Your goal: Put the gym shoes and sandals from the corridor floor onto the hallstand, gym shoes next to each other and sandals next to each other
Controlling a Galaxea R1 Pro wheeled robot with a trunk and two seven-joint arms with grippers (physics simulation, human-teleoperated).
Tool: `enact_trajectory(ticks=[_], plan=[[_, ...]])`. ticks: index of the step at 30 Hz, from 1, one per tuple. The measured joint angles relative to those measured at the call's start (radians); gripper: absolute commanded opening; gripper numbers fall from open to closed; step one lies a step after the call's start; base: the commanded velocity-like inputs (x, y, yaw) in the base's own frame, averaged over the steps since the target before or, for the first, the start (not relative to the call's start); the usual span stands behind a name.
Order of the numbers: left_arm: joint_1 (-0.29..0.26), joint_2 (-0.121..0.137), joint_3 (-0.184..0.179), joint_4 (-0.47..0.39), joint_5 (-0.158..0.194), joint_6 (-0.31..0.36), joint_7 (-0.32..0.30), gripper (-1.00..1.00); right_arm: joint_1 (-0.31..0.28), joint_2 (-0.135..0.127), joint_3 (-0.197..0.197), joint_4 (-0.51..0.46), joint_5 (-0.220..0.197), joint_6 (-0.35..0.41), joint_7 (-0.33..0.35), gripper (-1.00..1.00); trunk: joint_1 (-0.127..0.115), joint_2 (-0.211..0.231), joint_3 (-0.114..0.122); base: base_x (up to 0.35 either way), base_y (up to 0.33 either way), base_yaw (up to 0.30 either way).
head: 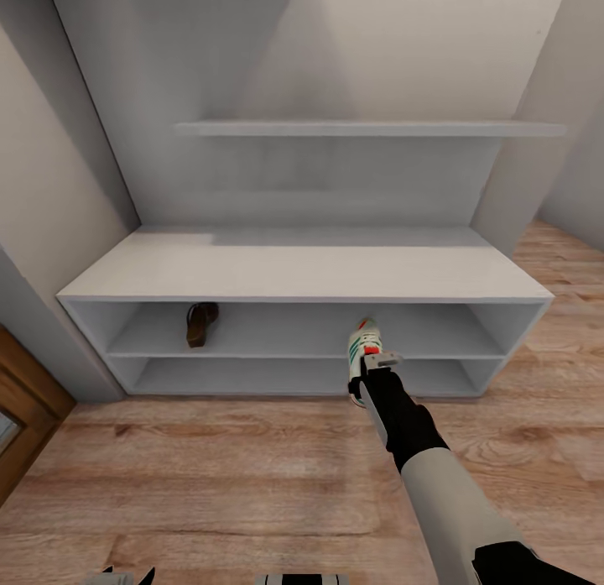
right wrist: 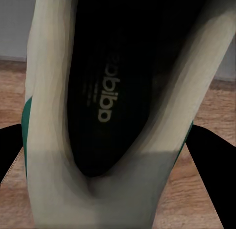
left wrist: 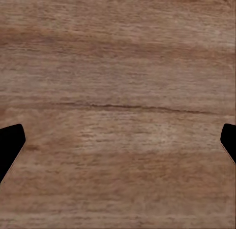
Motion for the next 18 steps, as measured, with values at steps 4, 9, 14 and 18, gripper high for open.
enact_trajectory(ticks=[4, 9, 14, 18], plan=[[0.000, 0.000, 0.000, 0.000, 0.000, 0.000, 0.000, 1.00, 0.000, 0.000, 0.000, 0.000, 0.000, 0.000, 0.000, -1.00, 0.000, 0.000, 0.000, 0.279, 0.000, 0.000], [0.000, 0.000, 0.000, 0.000, 0.000, 0.000, 0.000, 1.00, 0.000, 0.000, 0.000, 0.000, 0.000, 0.000, 0.000, -1.00, 0.000, 0.000, 0.000, 0.122, 0.000, 0.000], [0.000, 0.000, 0.000, 0.000, 0.000, -0.001, 0.000, 1.00, 0.000, 0.000, -0.001, 0.000, 0.000, 0.000, 0.000, -1.00, 0.000, 0.000, 0.000, 0.022, 0.000, 0.000], [0.000, 0.000, 0.000, 0.000, 0.000, -0.001, 0.000, 1.00, 0.000, 0.000, -0.001, 0.001, 0.000, 0.000, 0.000, -1.00, 0.000, 0.000, 0.000, 0.133, 0.000, 0.000]])
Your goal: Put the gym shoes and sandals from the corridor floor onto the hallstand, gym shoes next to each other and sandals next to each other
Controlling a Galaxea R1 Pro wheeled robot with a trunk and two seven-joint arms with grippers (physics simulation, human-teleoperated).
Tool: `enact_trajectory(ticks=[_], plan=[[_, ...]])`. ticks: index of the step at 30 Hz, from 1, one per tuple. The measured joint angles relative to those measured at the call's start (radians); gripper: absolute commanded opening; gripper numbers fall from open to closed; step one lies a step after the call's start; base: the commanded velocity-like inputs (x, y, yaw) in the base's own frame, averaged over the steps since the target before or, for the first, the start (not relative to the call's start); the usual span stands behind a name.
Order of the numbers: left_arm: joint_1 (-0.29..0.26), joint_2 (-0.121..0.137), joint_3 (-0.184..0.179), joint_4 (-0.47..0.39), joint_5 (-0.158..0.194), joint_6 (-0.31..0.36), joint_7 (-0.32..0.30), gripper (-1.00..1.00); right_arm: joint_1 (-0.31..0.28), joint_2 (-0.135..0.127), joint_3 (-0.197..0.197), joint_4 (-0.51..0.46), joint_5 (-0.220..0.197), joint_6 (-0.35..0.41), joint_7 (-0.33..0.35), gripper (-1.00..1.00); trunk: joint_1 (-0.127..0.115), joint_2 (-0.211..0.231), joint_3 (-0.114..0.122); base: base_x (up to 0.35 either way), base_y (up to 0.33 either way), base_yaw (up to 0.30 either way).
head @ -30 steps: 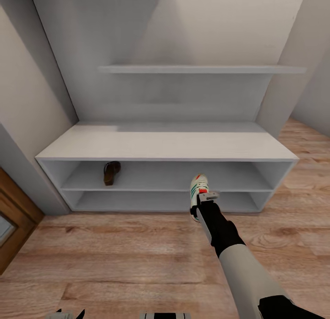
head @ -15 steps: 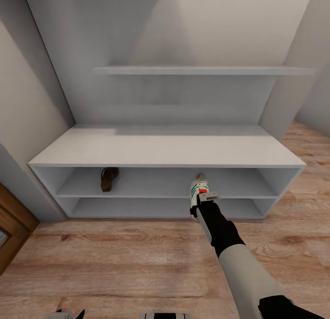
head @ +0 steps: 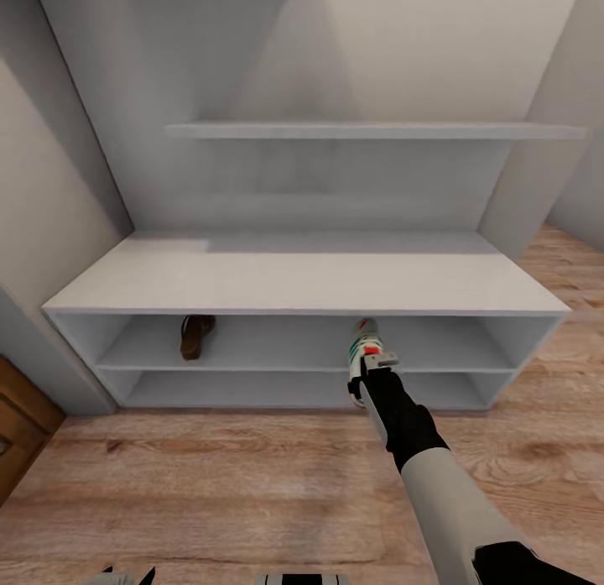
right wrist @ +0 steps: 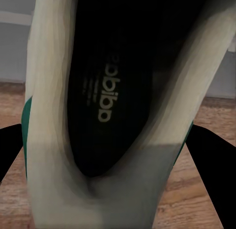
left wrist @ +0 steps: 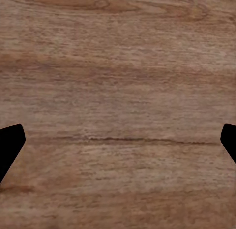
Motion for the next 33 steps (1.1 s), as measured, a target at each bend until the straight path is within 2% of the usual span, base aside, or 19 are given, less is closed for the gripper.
enact_trajectory(ticks=[5, 17, 26, 33], plan=[[0.000, 0.000, 0.000, 0.000, 0.000, 0.001, 0.000, 1.00, 0.000, 0.000, 0.000, 0.001, 0.000, 0.000, 0.000, -1.00, 0.000, 0.000, 0.000, 0.258, 0.000, 0.000], [0.000, 0.000, 0.000, 0.000, 0.000, 0.000, 0.000, 1.00, 0.000, 0.000, 0.000, 0.001, 0.000, 0.000, 0.000, -1.00, 0.000, 0.000, 0.000, 0.062, 0.000, 0.000], [0.000, 0.000, 0.000, 0.000, -0.001, 0.001, 0.000, 1.00, 0.000, 0.000, 0.000, 0.002, 0.000, 0.000, 0.000, -1.00, 0.000, 0.000, 0.000, 0.246, 0.000, 0.000], [0.000, 0.000, 0.000, 0.000, -0.001, 0.001, 0.000, 1.00, 0.000, 0.000, 0.000, 0.002, 0.000, 0.000, 0.000, -1.00, 0.000, 0.000, 0.000, 0.074, 0.000, 0.000]])
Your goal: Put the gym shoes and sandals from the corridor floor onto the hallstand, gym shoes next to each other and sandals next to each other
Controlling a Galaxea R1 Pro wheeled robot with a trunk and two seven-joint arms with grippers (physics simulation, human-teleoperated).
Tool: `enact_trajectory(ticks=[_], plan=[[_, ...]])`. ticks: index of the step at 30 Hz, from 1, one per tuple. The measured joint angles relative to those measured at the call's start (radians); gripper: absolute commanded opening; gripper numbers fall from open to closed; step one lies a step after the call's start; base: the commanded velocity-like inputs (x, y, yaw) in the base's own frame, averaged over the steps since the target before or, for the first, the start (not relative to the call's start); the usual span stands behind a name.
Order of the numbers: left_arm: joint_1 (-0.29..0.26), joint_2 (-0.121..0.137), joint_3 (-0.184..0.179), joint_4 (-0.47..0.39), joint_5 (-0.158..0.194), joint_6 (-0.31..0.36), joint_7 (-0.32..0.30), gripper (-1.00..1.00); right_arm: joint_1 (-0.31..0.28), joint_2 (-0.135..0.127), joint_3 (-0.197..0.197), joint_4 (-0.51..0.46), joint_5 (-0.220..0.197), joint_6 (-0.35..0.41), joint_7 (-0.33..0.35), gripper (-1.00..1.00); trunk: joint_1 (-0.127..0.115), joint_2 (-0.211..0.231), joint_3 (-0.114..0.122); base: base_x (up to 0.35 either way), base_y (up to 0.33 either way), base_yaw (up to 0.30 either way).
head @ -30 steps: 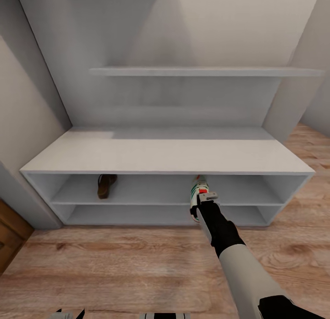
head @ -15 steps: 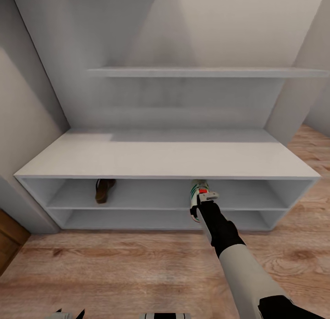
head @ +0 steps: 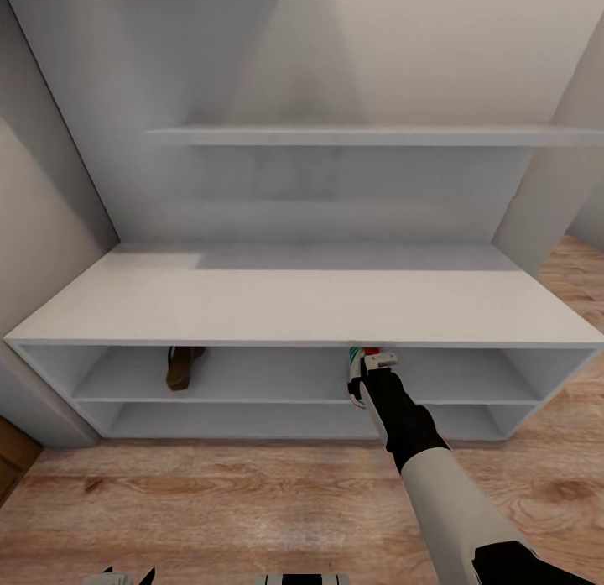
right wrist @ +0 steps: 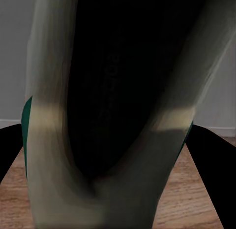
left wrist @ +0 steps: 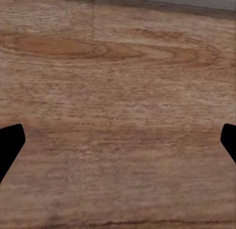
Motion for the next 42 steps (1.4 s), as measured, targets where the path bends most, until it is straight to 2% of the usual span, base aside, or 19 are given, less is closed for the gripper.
enact_trajectory(ticks=[36, 37, 42], plan=[[0.000, 0.000, 0.000, 0.000, 0.000, 0.000, 0.000, 1.00, 0.000, 0.000, -0.002, -0.003, -0.009, -0.001, -0.001, -1.00, 0.000, 0.000, 0.000, 0.069, 0.000, 0.000], [0.000, 0.000, 0.000, 0.000, 0.000, 0.000, 0.000, 1.00, 0.000, 0.000, -0.002, -0.003, -0.009, 0.000, -0.001, 1.00, 0.000, 0.000, 0.000, 0.017, 0.000, 0.000], [0.000, 0.000, 0.000, 0.000, 0.000, 0.000, 0.000, 1.00, 0.000, 0.000, -0.003, -0.003, -0.006, 0.000, 0.001, 1.00, 0.000, 0.000, 0.000, 0.006, 0.000, 0.000]])
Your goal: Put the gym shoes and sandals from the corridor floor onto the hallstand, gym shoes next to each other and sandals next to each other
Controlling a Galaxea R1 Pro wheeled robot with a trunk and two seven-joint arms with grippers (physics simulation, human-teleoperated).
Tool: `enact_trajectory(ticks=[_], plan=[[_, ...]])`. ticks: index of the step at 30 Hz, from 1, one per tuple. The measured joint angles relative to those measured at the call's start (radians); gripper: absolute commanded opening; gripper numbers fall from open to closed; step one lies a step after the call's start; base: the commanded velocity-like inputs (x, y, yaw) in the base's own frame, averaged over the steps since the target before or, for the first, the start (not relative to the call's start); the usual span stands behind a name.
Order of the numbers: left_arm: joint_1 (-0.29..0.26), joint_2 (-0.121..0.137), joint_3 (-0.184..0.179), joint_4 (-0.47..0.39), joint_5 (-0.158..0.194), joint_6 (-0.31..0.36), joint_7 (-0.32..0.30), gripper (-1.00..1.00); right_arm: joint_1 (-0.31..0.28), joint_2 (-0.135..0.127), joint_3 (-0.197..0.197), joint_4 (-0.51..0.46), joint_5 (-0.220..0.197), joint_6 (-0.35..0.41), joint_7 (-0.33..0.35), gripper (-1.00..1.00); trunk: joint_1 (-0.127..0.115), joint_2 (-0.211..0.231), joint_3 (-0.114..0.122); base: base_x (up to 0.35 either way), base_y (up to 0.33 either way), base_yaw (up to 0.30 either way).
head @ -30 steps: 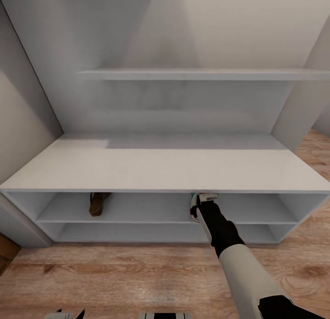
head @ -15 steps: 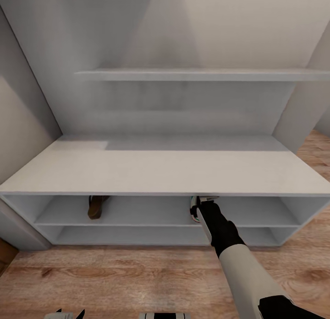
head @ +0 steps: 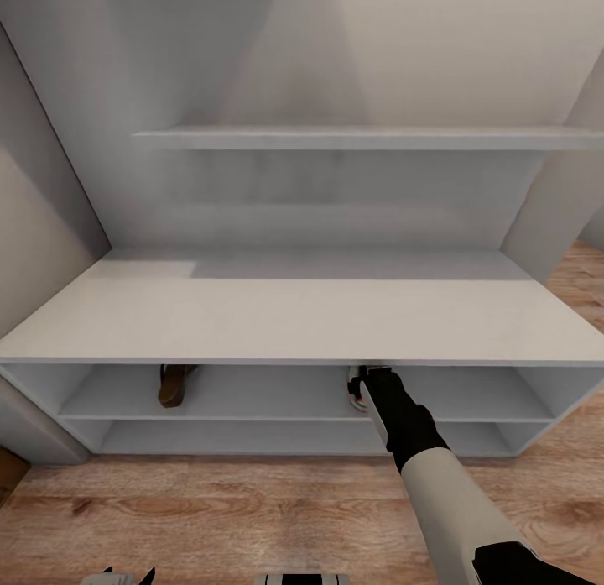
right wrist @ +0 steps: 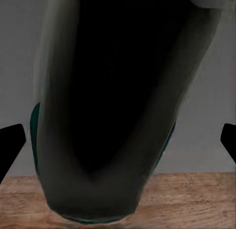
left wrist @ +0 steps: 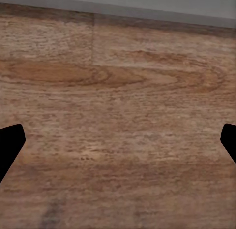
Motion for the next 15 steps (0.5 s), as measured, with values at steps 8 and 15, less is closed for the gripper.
enact_trajectory(ticks=[8, 15], plan=[[0.000, 0.000, 0.000, 0.000, 0.000, 0.000, 0.000, 1.00, 0.000, 0.000, -0.001, 0.000, 0.000, 0.000, 0.001, 1.00, 0.000, 0.000, 0.000, -0.062, 0.000, 0.000], [0.000, 0.000, 0.000, 0.000, 0.000, 0.000, 0.000, 1.00, 0.000, 0.000, -0.001, 0.000, 0.007, 0.000, 0.000, 1.00, 0.001, 0.000, 0.000, -0.276, 0.000, 0.000]])
